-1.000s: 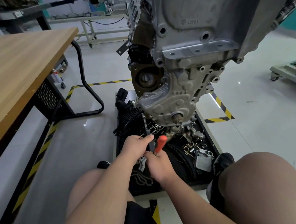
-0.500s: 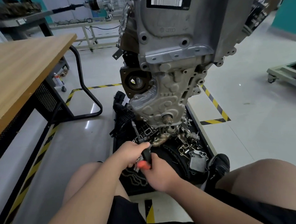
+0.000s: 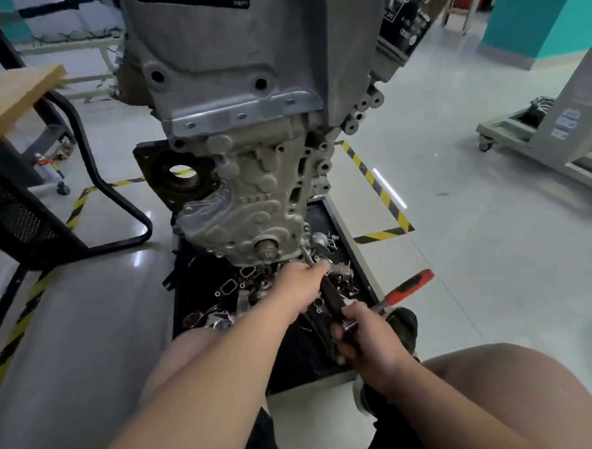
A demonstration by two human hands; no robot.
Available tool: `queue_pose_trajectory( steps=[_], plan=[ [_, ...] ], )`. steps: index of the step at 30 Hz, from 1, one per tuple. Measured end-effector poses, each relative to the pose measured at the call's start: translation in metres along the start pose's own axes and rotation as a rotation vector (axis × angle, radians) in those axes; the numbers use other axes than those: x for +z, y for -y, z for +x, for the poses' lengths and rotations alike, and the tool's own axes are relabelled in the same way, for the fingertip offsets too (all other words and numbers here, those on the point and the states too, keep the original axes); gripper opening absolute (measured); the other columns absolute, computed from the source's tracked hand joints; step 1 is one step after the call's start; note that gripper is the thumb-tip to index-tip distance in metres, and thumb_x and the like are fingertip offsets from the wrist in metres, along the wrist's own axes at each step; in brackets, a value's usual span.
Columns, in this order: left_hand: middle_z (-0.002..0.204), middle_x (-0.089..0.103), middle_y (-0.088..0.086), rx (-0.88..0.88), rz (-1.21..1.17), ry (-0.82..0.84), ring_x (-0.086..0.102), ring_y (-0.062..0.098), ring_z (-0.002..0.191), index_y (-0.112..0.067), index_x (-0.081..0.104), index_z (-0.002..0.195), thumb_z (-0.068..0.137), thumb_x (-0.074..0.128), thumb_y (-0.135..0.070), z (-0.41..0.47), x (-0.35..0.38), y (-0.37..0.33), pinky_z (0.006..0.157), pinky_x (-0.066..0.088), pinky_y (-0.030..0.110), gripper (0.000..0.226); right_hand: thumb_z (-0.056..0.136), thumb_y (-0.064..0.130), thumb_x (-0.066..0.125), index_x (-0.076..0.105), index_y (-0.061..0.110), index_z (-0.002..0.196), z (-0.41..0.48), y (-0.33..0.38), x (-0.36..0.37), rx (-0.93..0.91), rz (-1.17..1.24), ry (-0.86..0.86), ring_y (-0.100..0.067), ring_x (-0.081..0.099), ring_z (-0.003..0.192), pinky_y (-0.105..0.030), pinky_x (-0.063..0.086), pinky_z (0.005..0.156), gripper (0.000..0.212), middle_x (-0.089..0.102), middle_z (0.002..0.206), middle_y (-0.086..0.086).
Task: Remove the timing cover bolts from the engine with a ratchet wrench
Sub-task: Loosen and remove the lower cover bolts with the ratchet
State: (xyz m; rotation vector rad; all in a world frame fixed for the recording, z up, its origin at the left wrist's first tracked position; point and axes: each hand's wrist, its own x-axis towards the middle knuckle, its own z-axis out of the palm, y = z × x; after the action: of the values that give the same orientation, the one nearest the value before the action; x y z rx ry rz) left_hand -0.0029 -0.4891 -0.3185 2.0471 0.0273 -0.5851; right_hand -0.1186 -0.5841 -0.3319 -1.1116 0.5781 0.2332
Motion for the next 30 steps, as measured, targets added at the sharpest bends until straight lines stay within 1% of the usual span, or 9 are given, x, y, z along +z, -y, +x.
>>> queue_pose_trajectory(
  steps=[2, 4, 8, 11, 14, 20, 24, 28, 30],
  plan=[
    [0.051, 0.048, -0.003, 0.036, -0.008, -0.076, 0.044, 0.017, 0.048, -0.005, 0.067, 0.078, 0.090, 0.055, -0.046, 0.008, 0.015, -0.005, 0.051, 0.032, 0.028, 0.045, 0.092, 0.024, 0.042, 0.050, 0.014, 0.077, 0.008, 0.004, -0.003, 0.000, 0.005, -0.042, -0.017, 0.029, 0.044, -0.028, 0.033, 0.047, 0.020, 0.047, 0.059, -0.006],
    [0.054, 0.050, -0.001, 0.041, -0.002, -0.101, 0.047, 0.019, 0.051, -0.001, 0.069, 0.087, 0.091, 0.053, -0.046, 0.017, 0.022, -0.006, 0.054, 0.035, 0.030, 0.048, 0.093, 0.028, 0.045, 0.051, 0.013, 0.079, 0.019, 0.009, -0.006, -0.001, -0.008, -0.095, -0.018, 0.029, 0.045, -0.028, 0.032, 0.046, 0.022, 0.044, 0.058, -0.006],
    [0.068, 0.064, 0.006, 0.071, 0.122, -0.081, 0.054, 0.019, 0.059, -0.003, 0.070, 0.084, 0.094, 0.049, -0.045, 0.035, 0.024, -0.003, 0.056, 0.038, 0.029, 0.048, 0.093, 0.039, 0.052, 0.054, 0.012, 0.080, 0.037, 0.004, -0.007, 0.001, -0.026, -0.163, -0.016, 0.032, 0.040, -0.026, 0.034, 0.043, 0.031, 0.045, 0.055, -0.007],
    [0.056, 0.053, -0.003, 0.098, 0.234, -0.095, 0.046, 0.012, 0.050, -0.010, 0.062, 0.071, 0.095, 0.048, -0.046, 0.037, 0.027, 0.002, 0.045, 0.030, 0.025, 0.045, 0.089, 0.040, 0.056, 0.059, 0.014, 0.069, 0.038, -0.007, -0.007, 0.001, -0.008, -0.203, -0.016, 0.037, 0.039, -0.026, 0.035, 0.042, 0.033, 0.048, 0.053, -0.007],
    [0.057, 0.050, -0.002, 0.088, 0.250, -0.104, 0.044, 0.013, 0.050, -0.013, 0.051, 0.065, 0.095, 0.049, -0.045, 0.038, 0.029, 0.004, 0.046, 0.028, 0.027, 0.044, 0.089, 0.037, 0.057, 0.060, 0.017, 0.059, 0.040, -0.008, -0.005, 0.008, 0.025, -0.218, -0.017, 0.035, 0.037, -0.026, 0.035, 0.040, 0.037, 0.048, 0.051, -0.007],
    [0.060, 0.051, -0.002, 0.088, 0.260, -0.129, 0.046, 0.012, 0.055, -0.015, 0.047, 0.062, 0.096, 0.047, -0.045, 0.036, 0.026, 0.003, 0.048, 0.027, 0.027, 0.046, 0.091, 0.038, 0.055, 0.057, 0.014, 0.063, 0.039, -0.002, 0.001, 0.048, -0.027, -0.210, -0.015, 0.034, 0.037, -0.025, 0.035, 0.042, 0.037, 0.047, 0.049, -0.004],
    [0.064, 0.053, -0.002, 0.090, 0.291, -0.120, 0.047, 0.010, 0.058, -0.013, 0.052, 0.068, 0.098, 0.044, -0.045, 0.034, 0.026, 0.004, 0.049, 0.028, 0.026, 0.044, 0.093, 0.037, 0.055, 0.055, 0.017, 0.063, 0.038, -0.003, 0.000, 0.010, -0.081, -0.209, -0.016, 0.037, 0.040, -0.025, 0.037, 0.043, 0.037, 0.049, 0.052, -0.004],
    [0.070, 0.054, -0.003, 0.091, 0.318, -0.095, 0.049, 0.013, 0.065, -0.012, 0.061, 0.084, 0.099, 0.043, -0.044, 0.037, 0.024, 0.004, 0.053, 0.031, 0.027, 0.040, 0.096, 0.031, 0.053, 0.047, 0.018, 0.060, 0.041, -0.010, -0.001, -0.138, -0.209, -0.208, -0.017, 0.039, 0.046, -0.025, 0.036, 0.043, 0.038, 0.046, 0.053, -0.002],
    [0.070, 0.053, -0.005, 0.095, 0.336, -0.085, 0.049, 0.015, 0.067, -0.013, 0.061, 0.085, 0.099, 0.042, -0.043, 0.039, 0.023, 0.005, 0.054, 0.031, 0.027, 0.038, 0.097, 0.028, 0.053, 0.048, 0.017, 0.061, 0.044, -0.014, -0.001, -0.205, -0.284, -0.234, -0.016, 0.039, 0.045, -0.024, 0.034, 0.044, 0.037, 0.045, 0.050, 0.001]
  ],
)
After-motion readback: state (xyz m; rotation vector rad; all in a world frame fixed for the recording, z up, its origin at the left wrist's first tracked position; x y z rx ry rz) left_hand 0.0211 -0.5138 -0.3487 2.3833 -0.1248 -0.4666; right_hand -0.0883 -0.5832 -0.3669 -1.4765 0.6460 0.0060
